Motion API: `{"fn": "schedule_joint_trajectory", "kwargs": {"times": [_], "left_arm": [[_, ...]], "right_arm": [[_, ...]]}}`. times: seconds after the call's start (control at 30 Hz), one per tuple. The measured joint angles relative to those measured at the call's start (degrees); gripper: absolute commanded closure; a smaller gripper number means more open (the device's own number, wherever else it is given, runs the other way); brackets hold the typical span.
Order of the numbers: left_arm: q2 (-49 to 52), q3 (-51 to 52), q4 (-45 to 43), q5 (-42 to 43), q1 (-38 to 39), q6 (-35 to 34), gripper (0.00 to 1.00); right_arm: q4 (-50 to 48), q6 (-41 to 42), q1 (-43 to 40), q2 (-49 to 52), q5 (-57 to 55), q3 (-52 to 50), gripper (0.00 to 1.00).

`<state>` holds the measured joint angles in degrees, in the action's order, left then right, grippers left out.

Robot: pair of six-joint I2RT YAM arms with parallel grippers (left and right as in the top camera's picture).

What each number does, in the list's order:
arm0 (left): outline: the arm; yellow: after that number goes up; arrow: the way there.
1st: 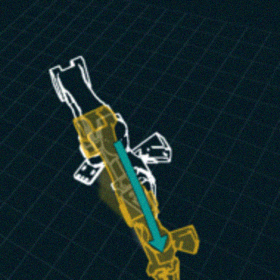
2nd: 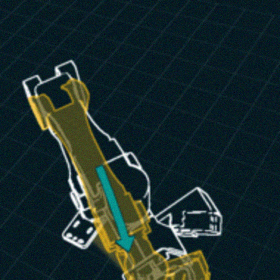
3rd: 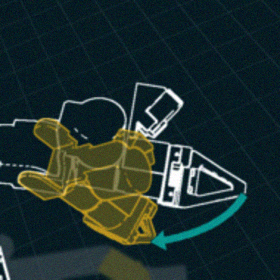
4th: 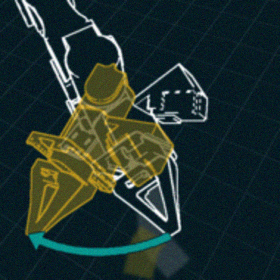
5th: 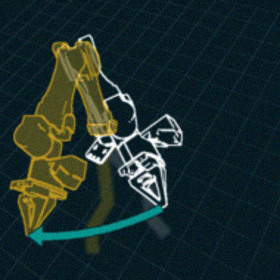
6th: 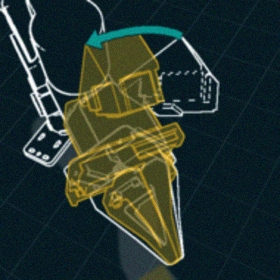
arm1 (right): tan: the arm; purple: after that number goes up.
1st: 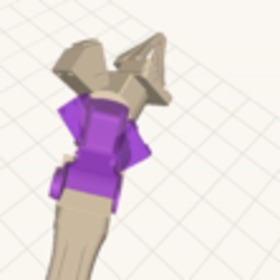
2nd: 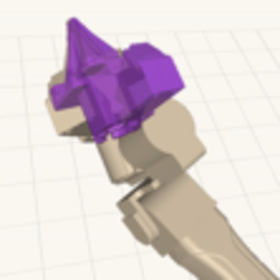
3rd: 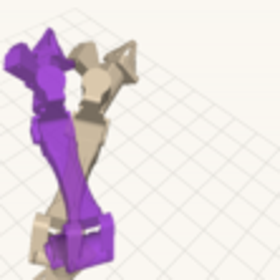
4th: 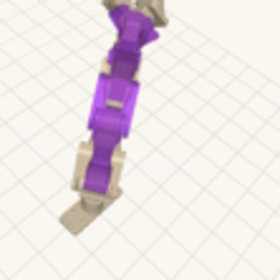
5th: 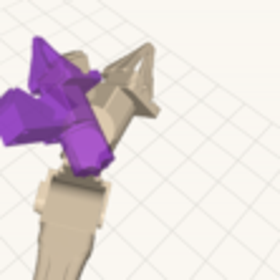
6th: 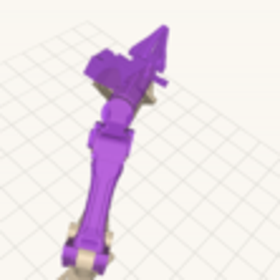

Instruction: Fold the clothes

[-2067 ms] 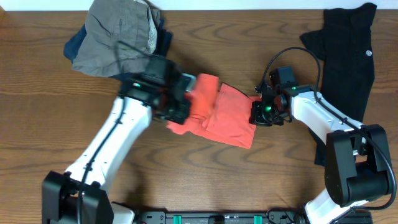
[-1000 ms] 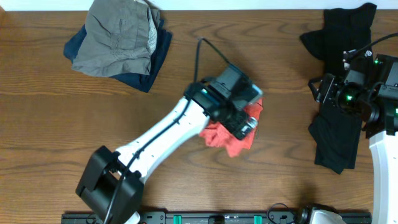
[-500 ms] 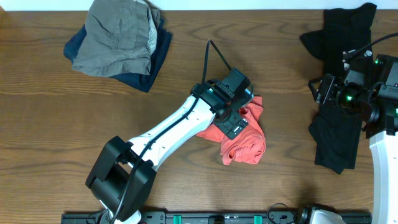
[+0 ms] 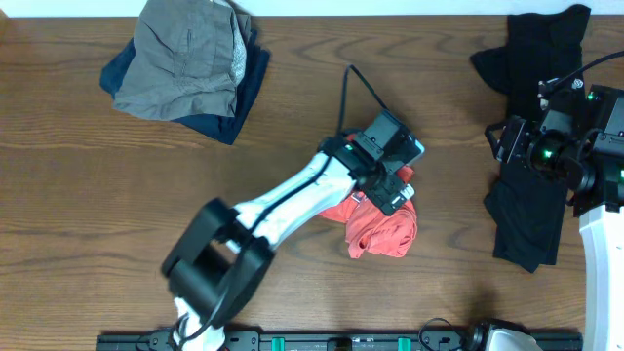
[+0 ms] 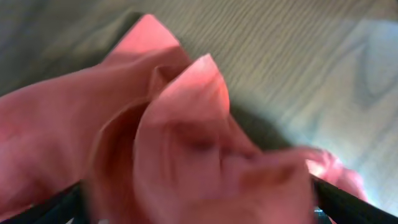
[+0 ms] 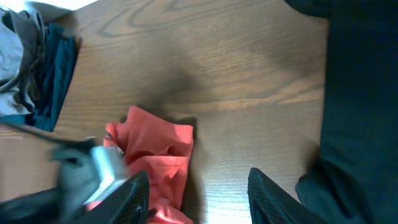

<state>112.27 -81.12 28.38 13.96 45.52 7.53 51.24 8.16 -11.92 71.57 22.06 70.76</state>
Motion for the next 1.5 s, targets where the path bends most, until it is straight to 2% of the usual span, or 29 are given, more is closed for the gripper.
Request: {"fn": "schedule_joint_trajectory", "kwargs": {"times": [0.13, 0.43, 0.87, 1.17, 1.23, 1.33, 1.5], "left_arm": [[4.5, 0.0, -2.8, 0.7, 0.1, 0.0, 0.02], [4.7, -0.2, -11.9, -1.8, -0.9, 0.1, 0.02], [10.1, -0.6, -17.0, -5.0, -10.6, 0.3, 0.03], [11.1, -0.6, -23.0, -6.9, -15.7, 4.2, 0.02], [11.5, -1.2, -21.2, -7.3, -16.6, 4.7, 0.02], [12.2, -6.2, -11.6, -8.1, -17.6, 5.0, 0.02], [12.1, -20.7, 10.4, -8.4, -17.6, 4.9, 0.02]], "right_arm": [[0.0, -0.1, 0.0, 0.0, -0.6, 0.0, 0.51], [0.0, -0.1, 0.0, 0.0, -1.1, 0.0, 0.5], [0.3, -0.1, 0.0, 0.0, -1.1, 0.0, 0.49], [0.4, -0.1, 0.0, 0.0, -1.8, 0.0, 0.49], [0.4, -0.1, 0.0, 0.0, -2.0, 0.0, 0.5], [0.4, -0.1, 0.0, 0.0, -2.4, 0.0, 0.5], [0.3, -0.1, 0.0, 0.0, -3.1, 0.0, 0.48]]}}
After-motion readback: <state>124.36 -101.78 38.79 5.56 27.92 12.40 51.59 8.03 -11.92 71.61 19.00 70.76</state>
